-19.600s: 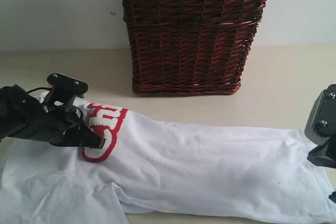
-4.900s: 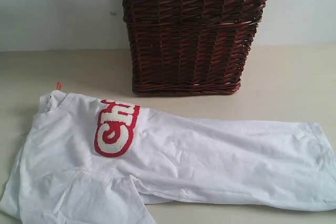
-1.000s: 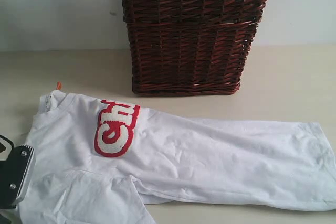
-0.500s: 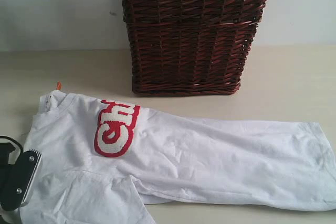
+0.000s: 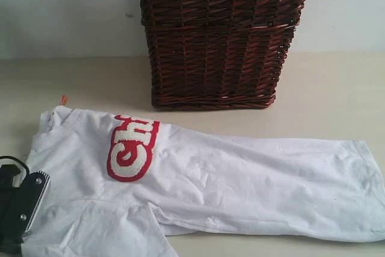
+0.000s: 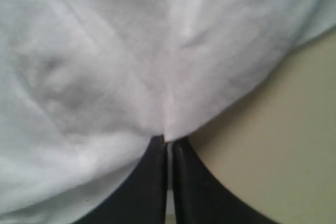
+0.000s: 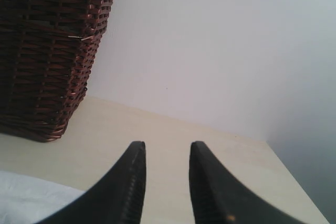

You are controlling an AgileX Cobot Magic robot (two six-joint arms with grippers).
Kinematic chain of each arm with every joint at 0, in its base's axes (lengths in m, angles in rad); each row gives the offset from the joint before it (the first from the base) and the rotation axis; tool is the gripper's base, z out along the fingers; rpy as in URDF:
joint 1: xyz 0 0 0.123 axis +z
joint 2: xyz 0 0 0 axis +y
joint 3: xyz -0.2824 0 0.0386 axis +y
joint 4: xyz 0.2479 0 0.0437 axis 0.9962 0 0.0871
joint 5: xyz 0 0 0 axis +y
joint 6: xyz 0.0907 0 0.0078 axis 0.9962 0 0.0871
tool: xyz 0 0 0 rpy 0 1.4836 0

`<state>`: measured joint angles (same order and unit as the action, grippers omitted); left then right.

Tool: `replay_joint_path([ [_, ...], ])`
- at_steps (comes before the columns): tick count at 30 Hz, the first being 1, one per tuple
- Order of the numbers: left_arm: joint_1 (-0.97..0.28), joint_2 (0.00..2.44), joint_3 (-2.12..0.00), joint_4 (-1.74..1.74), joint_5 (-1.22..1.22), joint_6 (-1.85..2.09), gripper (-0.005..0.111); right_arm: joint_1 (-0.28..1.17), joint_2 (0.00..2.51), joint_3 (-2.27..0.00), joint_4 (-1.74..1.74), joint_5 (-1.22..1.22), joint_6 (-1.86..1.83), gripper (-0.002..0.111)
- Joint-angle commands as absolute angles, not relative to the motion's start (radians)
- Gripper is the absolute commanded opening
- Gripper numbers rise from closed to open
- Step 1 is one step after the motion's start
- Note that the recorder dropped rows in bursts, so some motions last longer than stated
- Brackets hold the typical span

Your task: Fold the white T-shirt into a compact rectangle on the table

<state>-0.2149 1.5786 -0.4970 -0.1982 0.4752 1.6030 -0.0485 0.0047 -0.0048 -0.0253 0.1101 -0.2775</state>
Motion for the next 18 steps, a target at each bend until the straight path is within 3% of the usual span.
replay_joint_path([
  [1,-0.219,1.57,-0.621,-0.199,0.934,1.636,0.0,-0.052,0.0,0.0,-0.023,0.104,-0.275,0.03],
  [4,-0.219,1.57,-0.732,-0.252,1.099,1.638,0.0,-0.052,0.0,0.0,-0.023,0.104,-0.275,0.03],
  [11,-0.219,1.614,-0.823,-0.344,1.085,1.721,0.0,-0.052,0.0,0.0,-0.023,0.104,-0.275,0.03],
  [18,-0.218,1.725,-0.824,-0.361,0.878,1.695,0.0,-0.052,0.0,0.0,-0.023,0.104,-0.275,0.03],
])
